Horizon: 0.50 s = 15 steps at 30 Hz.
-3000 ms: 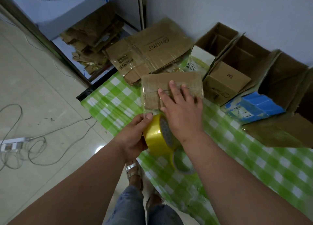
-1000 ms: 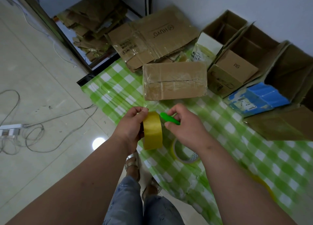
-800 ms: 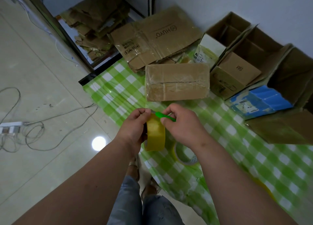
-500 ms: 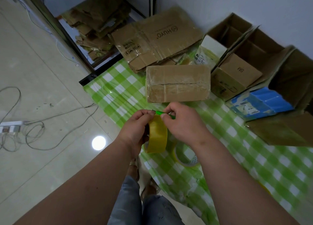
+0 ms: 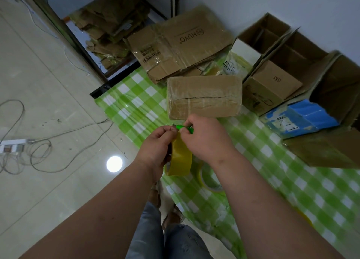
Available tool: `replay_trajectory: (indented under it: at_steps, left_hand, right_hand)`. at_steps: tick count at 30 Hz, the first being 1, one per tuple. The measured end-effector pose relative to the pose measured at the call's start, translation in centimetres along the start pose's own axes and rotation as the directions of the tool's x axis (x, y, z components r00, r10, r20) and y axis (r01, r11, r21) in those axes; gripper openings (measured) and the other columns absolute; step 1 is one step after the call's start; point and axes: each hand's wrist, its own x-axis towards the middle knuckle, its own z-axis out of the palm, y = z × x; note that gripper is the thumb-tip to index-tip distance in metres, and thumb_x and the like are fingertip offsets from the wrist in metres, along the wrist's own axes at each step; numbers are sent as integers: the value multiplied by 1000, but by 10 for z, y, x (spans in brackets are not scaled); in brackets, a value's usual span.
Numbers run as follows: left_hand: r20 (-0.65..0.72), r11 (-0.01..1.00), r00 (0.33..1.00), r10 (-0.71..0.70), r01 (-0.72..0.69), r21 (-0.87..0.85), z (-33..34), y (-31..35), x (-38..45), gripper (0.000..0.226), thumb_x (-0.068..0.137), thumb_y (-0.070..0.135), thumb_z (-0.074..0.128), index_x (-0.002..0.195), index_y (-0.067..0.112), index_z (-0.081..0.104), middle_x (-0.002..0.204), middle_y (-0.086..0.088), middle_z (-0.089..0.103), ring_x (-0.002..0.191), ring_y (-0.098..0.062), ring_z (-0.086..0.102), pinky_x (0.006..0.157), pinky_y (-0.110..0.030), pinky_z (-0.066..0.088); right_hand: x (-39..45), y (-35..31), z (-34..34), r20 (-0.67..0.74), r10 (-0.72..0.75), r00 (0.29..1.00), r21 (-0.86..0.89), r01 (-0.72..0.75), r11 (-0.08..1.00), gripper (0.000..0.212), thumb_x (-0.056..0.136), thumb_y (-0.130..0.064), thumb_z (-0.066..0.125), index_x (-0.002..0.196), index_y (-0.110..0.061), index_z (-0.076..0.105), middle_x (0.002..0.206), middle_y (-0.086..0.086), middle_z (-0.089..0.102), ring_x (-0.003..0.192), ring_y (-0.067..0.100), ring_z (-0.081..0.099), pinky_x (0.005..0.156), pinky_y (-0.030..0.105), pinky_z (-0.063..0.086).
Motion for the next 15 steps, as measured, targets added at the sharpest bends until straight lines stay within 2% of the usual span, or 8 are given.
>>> replay_trajectory:
  at_steps: [3, 8, 15]
  left_hand:
    - [-3, 1000, 1000, 1, -1, -1, 1, 0, 0, 13, 94, 15, 61, 84, 22, 66, 82, -9, 56, 65, -19, 49, 57, -32, 38]
    - [-10, 999, 1000, 7, -7, 42, 1, 0, 0, 17, 94, 16, 60, 80, 23, 63, 71, -5, 50, 55, -15, 42, 52, -29, 31]
    - [-16, 999, 1000, 21, -21, 30, 1, 0, 0, 15, 94, 17, 61, 80, 23, 64, 79, -7, 55, 62, -17, 48, 54, -31, 38]
  right_hand:
    - [2, -2, 1, 3, -5, 1000, -32, 5, 999, 15, 91, -39, 55, 89, -24, 56, 72, -5, 56, 66, 19, 56, 60, 33, 48]
    - [6, -4, 4, 25, -29, 999, -46, 30, 998, 14, 93, -38, 54, 87, -25, 53, 72, -7, 55, 66, 16, 54, 55, 31, 41]
    - [14, -5, 3, 33, -38, 999, -93, 41, 995, 15, 92, -38, 55, 88, -24, 58, 81, -2, 62, 74, 22, 57, 61, 32, 43]
